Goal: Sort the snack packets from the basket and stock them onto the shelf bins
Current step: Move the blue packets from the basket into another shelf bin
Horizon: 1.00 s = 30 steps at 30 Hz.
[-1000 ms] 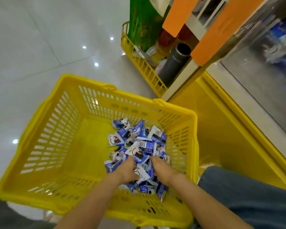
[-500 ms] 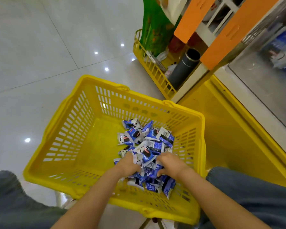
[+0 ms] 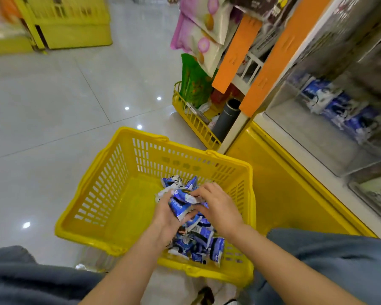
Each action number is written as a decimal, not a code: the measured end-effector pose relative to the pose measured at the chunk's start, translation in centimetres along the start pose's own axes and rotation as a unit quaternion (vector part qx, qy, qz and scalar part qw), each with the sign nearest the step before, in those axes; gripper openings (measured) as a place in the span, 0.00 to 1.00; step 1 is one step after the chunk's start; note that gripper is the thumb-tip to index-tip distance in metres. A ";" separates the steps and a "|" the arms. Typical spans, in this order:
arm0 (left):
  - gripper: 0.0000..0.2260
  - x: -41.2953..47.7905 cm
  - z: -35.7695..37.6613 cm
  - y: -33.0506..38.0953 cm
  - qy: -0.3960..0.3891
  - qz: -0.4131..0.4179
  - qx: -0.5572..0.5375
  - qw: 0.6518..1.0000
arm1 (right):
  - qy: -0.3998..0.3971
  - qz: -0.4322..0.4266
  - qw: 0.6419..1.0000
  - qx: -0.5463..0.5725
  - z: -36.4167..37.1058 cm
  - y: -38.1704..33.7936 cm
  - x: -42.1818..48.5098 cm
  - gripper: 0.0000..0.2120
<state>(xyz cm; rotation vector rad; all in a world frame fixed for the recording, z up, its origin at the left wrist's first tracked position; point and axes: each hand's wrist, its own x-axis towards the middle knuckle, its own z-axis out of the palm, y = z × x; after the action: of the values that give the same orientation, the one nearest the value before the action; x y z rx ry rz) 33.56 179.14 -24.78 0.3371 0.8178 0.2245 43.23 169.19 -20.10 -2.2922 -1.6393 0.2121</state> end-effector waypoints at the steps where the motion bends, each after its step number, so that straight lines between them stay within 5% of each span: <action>1: 0.19 -0.4 0.2 0.3 -0.018 -0.005 -0.029 0.999 | 0.005 -0.019 1.000 -0.013 -0.5 -0.4 -0.2 0.14; 7: 0.12 -2.9 1.4 3.0 0.023 0.099 0.019 0.995 | -0.027 -0.107 0.994 -0.011 -2.4 -2.1 0.0 0.27; 12: 0.17 -4.6 1.8 5.3 -0.004 0.203 0.056 0.978 | 0.022 0.056 0.979 0.195 -4.2 -3.6 -0.1 0.36; 16: 0.11 -6.3 3.9 6.5 -0.068 0.262 0.156 0.950 | 0.025 0.201 0.915 0.350 -6.1 -5.0 1.1 0.26; 21: 0.08 -7.6 6.5 7.6 -0.066 0.294 0.266 0.916 | -0.018 0.224 0.858 0.462 -8.8 -5.2 1.9 0.08; 30: 0.12 -7.3 12.6 9.2 -0.125 0.307 0.325 0.886 | 0.052 0.246 0.879 0.406 -16.1 -2.0 1.8 0.03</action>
<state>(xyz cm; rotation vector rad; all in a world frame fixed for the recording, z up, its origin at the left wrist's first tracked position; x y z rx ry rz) 37.47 182.72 -8.37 1.2421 0.4864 0.4858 46.87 168.81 -4.17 -1.9192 -0.6550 0.7200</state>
